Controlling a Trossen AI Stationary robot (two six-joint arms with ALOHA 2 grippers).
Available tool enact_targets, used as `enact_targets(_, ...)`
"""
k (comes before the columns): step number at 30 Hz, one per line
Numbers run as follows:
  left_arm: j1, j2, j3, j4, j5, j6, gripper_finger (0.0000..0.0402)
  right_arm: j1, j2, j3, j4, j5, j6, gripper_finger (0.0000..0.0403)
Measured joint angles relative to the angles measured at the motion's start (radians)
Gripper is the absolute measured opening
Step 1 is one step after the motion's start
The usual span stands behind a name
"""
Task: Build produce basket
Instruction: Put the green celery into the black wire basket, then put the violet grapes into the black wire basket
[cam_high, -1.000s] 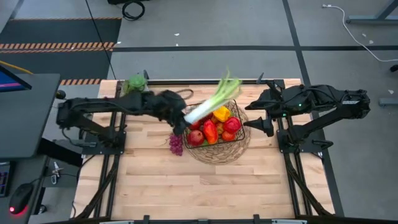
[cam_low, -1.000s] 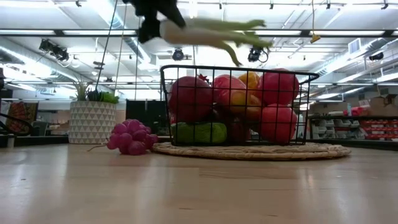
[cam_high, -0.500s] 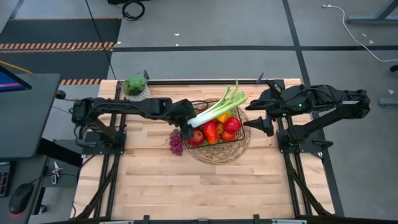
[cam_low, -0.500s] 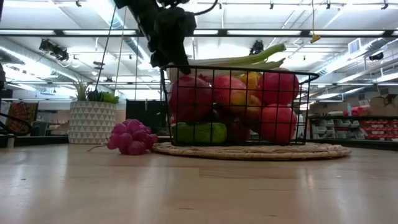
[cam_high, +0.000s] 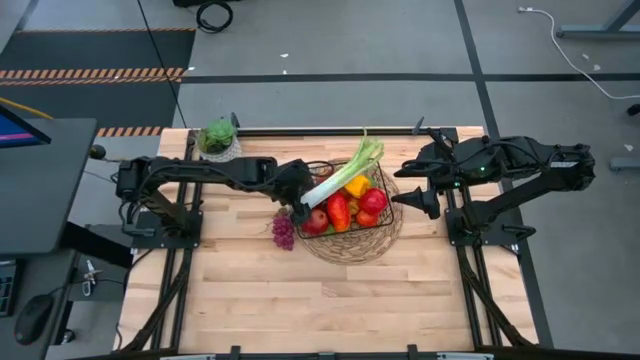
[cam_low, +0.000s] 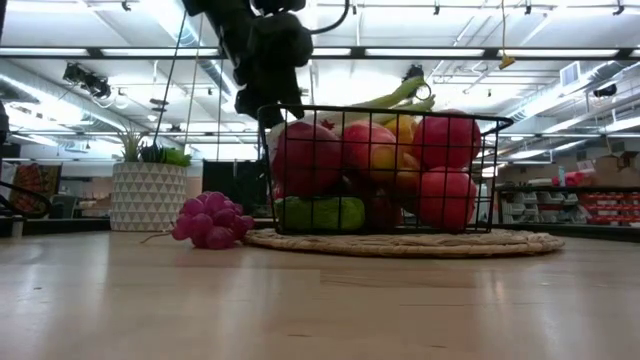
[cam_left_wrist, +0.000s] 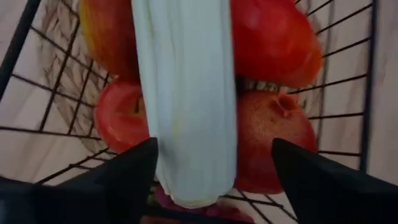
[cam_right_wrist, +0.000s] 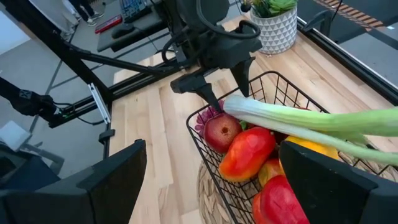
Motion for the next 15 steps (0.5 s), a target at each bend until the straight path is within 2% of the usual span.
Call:
enact_targets(4,0.001,-0.023,0.000,-0.004,0.004,-0.004,0.0343,0.000,0.000,0.000,0.000,0.000,-0.001,0.0370)
enact_targets(10,0.001,-0.086,0.000,-0.006,-0.022,0.001,0.0347,0.000,0.000,0.000,0.006,0.000,-0.004,0.0370)
enact_targets(15,-0.044,-0.173,0.001,-0.155,-0.029,0.018,0.0347,0.003,0.000,0.000,0.006,0.000,0.007,0.0370)
